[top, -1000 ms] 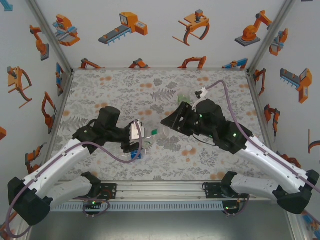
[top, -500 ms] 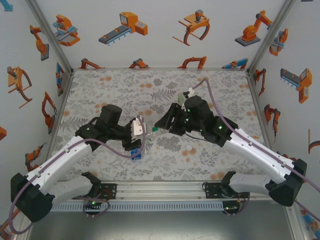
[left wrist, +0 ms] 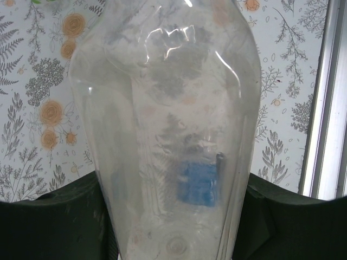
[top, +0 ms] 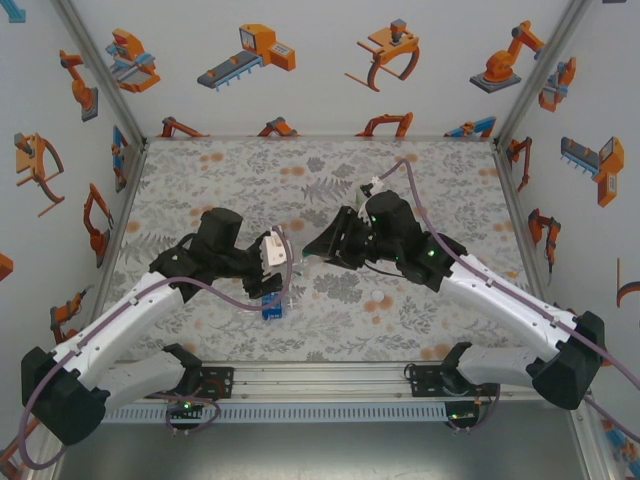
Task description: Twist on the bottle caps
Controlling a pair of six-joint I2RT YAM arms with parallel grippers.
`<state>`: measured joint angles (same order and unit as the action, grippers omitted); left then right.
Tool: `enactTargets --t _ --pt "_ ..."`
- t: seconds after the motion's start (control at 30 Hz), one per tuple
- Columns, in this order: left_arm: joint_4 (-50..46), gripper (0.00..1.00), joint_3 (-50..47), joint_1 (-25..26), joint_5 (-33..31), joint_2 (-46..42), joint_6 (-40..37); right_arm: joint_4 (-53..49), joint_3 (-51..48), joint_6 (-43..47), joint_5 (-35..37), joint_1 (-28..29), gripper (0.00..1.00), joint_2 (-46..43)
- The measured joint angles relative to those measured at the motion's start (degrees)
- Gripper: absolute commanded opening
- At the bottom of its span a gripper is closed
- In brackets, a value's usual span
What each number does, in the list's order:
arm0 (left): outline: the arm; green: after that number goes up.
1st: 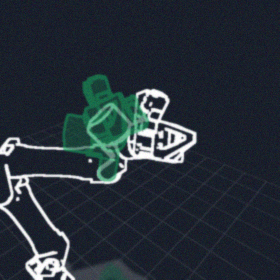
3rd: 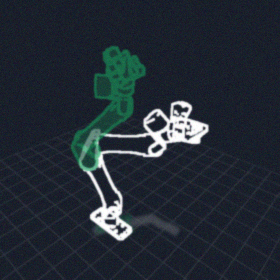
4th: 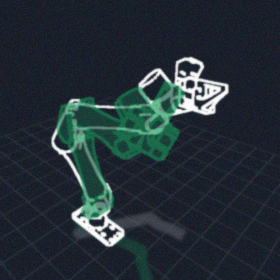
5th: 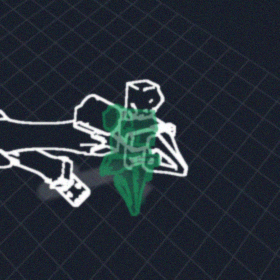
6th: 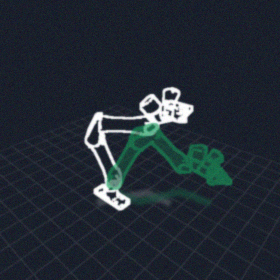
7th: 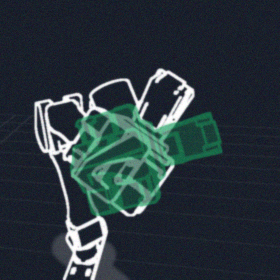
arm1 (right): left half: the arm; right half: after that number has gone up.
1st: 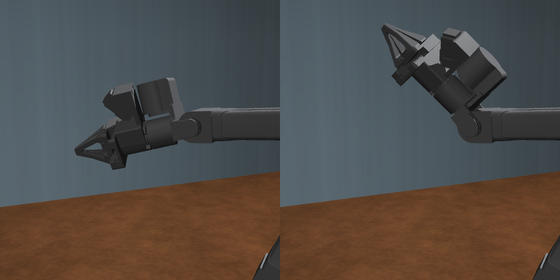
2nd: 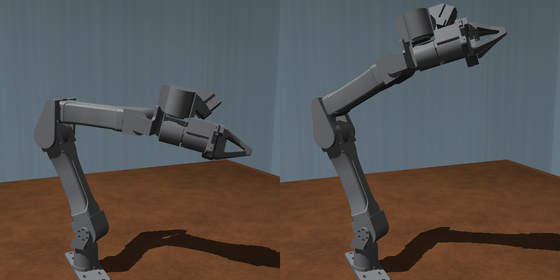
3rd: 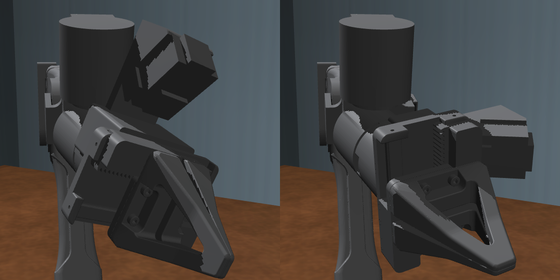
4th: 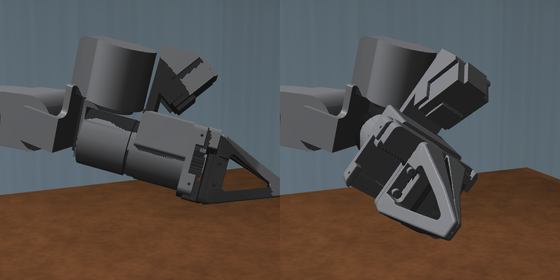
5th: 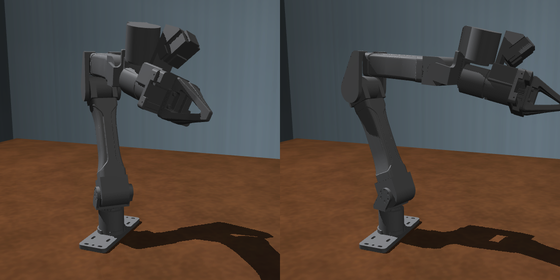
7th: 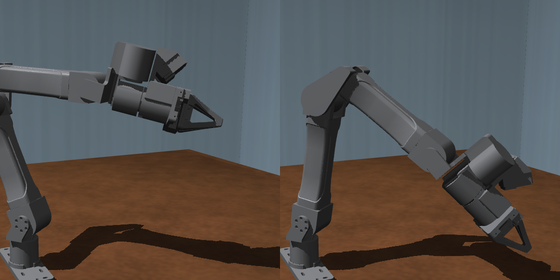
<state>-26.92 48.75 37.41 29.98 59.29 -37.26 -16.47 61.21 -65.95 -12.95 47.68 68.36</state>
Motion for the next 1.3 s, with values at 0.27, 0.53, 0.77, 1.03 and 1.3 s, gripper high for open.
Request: enactTargets --t 0.27,0.53,0.77,1.03,1.3 --pt "3.9 0.97 -0.1 -1.1 -1.0 -3.1 3.1 -3.8 1.0 5.3 1.2 -2.4 0.29 1.7" --pt "6.4 0.97 -0.1 -2.9 -4.7 -3.3 8.5 -16.1 13.4 18.7 6.6 -5.6 0.29 10.6" --pt "9.8 0.97 0.0 -6.7 -8.8 -4.0 17.2 -23.4 26.9 30.2 12.0 -8.6 0.29 21.6" --pt "9.6 0.97 1.5 -7.6 -22.8 -1.9 24.5 -28.4 42.3 38.2 15.2 -13.1 0.29 36.3" --pt "9.6 0.97 1.5 -8.0 -24.9 -1.2 26.0 -32.7 55.1 42.2 18.3 -15.7 0.29 47.3"
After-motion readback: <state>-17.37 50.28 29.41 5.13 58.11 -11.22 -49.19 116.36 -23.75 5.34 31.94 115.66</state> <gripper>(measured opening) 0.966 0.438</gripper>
